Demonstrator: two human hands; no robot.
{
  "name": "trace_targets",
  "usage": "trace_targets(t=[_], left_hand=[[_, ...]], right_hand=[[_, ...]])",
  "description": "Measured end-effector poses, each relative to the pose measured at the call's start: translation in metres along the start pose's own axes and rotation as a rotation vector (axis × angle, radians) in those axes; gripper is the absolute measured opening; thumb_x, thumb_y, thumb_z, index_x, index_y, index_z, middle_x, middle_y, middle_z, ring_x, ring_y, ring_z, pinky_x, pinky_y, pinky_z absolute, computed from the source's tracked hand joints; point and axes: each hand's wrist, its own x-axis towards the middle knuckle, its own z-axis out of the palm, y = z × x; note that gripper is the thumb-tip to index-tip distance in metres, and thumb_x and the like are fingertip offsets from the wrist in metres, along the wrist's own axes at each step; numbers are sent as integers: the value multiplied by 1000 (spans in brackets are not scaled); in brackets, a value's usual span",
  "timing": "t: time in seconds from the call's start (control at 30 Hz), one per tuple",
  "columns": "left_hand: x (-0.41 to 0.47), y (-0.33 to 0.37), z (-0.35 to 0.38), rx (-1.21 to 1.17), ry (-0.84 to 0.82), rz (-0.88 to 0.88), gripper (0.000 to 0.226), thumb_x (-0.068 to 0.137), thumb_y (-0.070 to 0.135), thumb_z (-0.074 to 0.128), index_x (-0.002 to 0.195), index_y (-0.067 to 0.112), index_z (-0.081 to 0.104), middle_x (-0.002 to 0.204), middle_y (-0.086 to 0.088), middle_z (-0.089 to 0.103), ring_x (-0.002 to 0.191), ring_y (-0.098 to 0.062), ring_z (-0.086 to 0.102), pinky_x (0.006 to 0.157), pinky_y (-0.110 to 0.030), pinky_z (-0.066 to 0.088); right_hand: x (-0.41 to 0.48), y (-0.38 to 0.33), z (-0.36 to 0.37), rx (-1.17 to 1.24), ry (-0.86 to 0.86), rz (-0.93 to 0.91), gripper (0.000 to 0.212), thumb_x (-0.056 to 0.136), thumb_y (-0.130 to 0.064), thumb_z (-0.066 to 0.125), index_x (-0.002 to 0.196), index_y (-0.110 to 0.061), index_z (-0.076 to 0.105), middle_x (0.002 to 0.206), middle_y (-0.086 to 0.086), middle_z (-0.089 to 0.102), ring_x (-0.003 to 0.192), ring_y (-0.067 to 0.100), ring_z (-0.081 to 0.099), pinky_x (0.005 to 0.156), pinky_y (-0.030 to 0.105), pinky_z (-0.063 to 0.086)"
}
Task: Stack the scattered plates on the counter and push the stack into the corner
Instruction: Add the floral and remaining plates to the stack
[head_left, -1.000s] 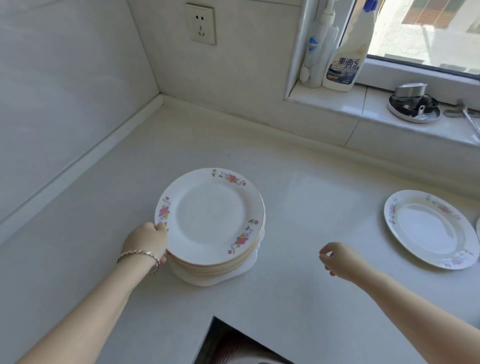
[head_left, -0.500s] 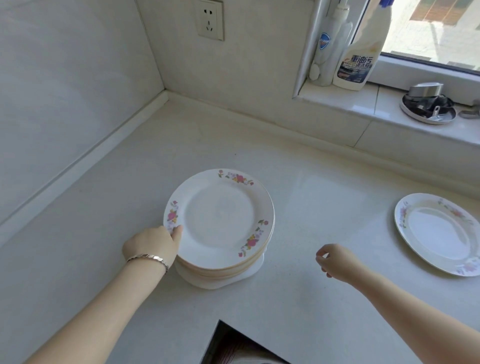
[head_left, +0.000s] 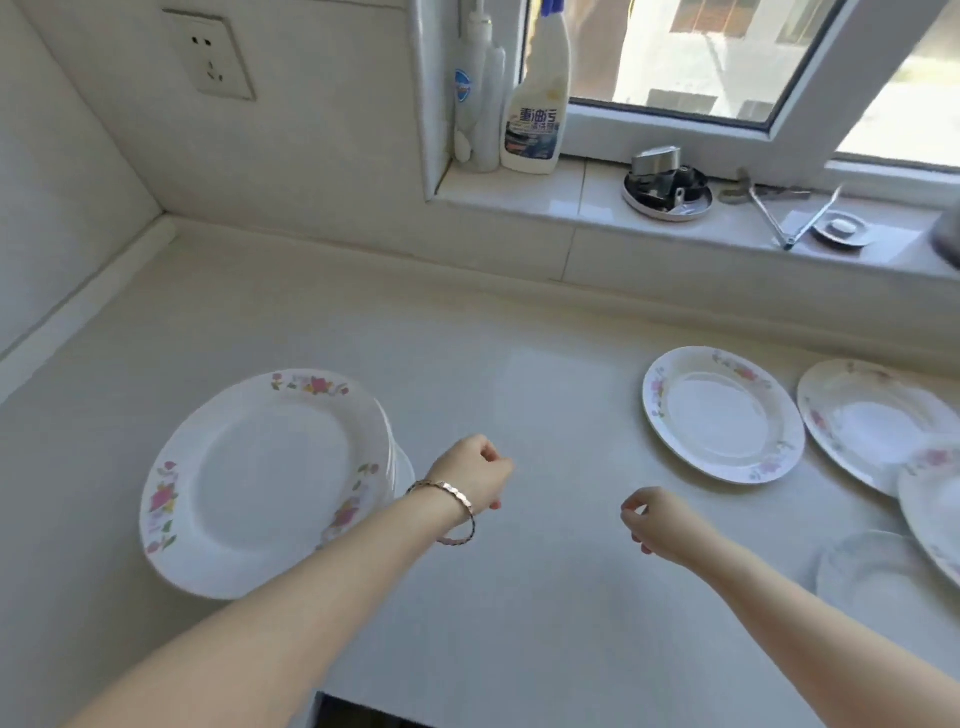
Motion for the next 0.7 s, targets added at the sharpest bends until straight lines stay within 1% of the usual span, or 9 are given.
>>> trace_targets(t=[0.07, 0.2, 0.27, 0.37, 0.47, 0.53, 0.6, 0.67, 0.7], left_hand=[[16, 19, 32, -176, -57, -136, 12, 90, 15, 45, 78, 15, 44, 65, -3, 51, 55, -13, 53, 50, -22, 34], [37, 54, 97, -393, -153, -344, 10, 94, 15, 44, 99, 7, 48, 70, -6, 53, 58, -16, 54, 51, -23, 38], [46, 72, 130, -462, -168, -377, 8, 96, 12, 44, 93, 6, 49, 70, -8, 51, 57, -17, 52, 53, -24, 37], [68, 96, 176, -602, -160, -399, 30, 94, 7, 39, 65, 13, 39, 66, -6, 38, 55, -17, 40, 51, -24, 31], [95, 120, 212, -692, 6, -408, 28, 86, 0, 49, 62, 11, 43, 65, -5, 40, 53, -17, 40, 44, -22, 37], [101, 138, 227, -774, 106, -411, 8, 83, -3, 56, 76, 1, 57, 74, -9, 56, 64, -23, 56, 62, -29, 55], [107, 148, 238, -816, 210, -429, 13, 84, 0, 60, 97, 0, 60, 78, -10, 59, 81, -29, 59, 89, -45, 53], [107, 152, 243, -808, 288, -441, 14, 85, 3, 60, 96, -4, 61, 69, -8, 55, 83, -29, 57, 93, -44, 50], [105, 153, 244, -785, 301, -446, 10, 86, 3, 58, 84, -6, 59, 66, -7, 53, 81, -28, 54, 89, -38, 50]], right_hand=[[-1, 30, -22, 29, 35, 47, 10, 88, -15, 45, 89, -16, 55, 64, -2, 57, 54, 18, 56, 60, 25, 46], [1, 90, -60, 61, 74, 154, 13, 88, -19, 45, 92, -18, 57, 80, 6, 64, 74, 25, 62, 83, 32, 51], [6, 118, -76, 78, 84, 167, 14, 89, -21, 46, 98, -18, 56, 87, 5, 61, 79, 23, 57, 88, 33, 50], [16, 151, -99, 89, 80, 167, 11, 91, -23, 45, 97, -19, 53, 91, 2, 55, 84, 19, 52, 91, 33, 48], [28, 177, -116, 126, 82, 164, 21, 92, -22, 45, 106, -14, 58, 90, 3, 56, 81, 21, 54, 86, 34, 51], [34, 189, -124, 121, 64, 154, 25, 92, -20, 44, 109, -12, 59, 90, 3, 56, 81, 22, 58, 84, 34, 51], [41, 198, -130, 104, 53, 138, 29, 92, -21, 42, 114, -12, 59, 90, 1, 56, 88, 23, 62, 84, 33, 50], [47, 203, -133, 106, 43, 124, 32, 93, -22, 41, 118, -13, 58, 92, 1, 56, 84, 21, 59, 80, 30, 49], [50, 204, -134, 106, 35, 116, 32, 93, -22, 41, 119, -13, 57, 94, 2, 57, 81, 19, 56, 78, 30, 48]])
